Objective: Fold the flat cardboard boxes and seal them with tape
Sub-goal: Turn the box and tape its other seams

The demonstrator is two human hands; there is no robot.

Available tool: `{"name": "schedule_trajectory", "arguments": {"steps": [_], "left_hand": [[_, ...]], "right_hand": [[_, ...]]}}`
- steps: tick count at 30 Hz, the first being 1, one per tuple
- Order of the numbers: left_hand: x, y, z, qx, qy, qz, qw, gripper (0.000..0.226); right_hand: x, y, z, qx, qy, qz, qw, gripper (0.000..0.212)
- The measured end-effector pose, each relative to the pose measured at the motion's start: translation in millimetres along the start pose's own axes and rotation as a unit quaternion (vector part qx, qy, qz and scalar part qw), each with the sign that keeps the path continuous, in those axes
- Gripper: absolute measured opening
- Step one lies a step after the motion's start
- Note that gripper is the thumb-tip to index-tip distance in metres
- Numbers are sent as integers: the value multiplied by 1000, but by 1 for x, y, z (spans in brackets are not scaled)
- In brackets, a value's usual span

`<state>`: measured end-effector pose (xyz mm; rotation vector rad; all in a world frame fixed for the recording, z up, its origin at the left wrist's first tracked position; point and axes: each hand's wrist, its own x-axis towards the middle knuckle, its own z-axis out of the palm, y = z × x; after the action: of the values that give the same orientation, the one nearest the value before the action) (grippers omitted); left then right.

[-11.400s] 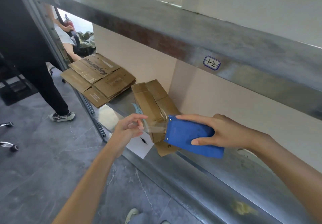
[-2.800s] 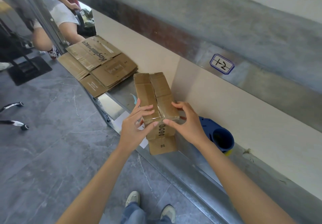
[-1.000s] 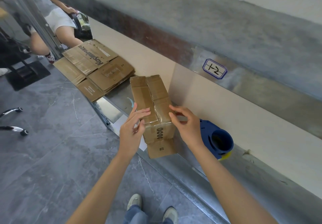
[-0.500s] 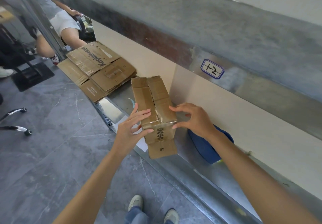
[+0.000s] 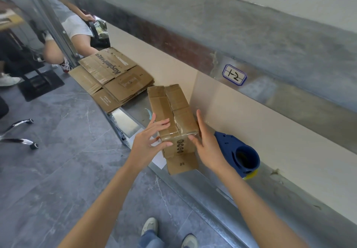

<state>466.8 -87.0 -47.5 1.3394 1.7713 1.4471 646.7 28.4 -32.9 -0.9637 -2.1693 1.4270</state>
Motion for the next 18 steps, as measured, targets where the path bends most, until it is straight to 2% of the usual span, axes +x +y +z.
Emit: {"name": "schedule_trajectory", "arguments": {"steps": [3, 8, 11, 14, 18], "left_hand": [[-1, 0, 3, 16, -4, 20, 1000, 48], [0, 1, -1, 26, -21, 18, 999, 50], [6, 2, -15, 54, -65, 15, 996, 54], [6, 4, -14, 58, -57, 13, 997, 51], [2, 5, -6, 20, -37, -12, 999, 49]], "right_hand": [[3, 4, -4, -59, -62, -28, 996, 83], [9, 7, -6, -103, -54, -33, 993, 99], [13, 0, -16, -96, -36, -47, 994, 84], [8, -4, -12, -189, -42, -87, 977, 71], [6, -7, -10, -301, -25, -95, 949, 72]]}}
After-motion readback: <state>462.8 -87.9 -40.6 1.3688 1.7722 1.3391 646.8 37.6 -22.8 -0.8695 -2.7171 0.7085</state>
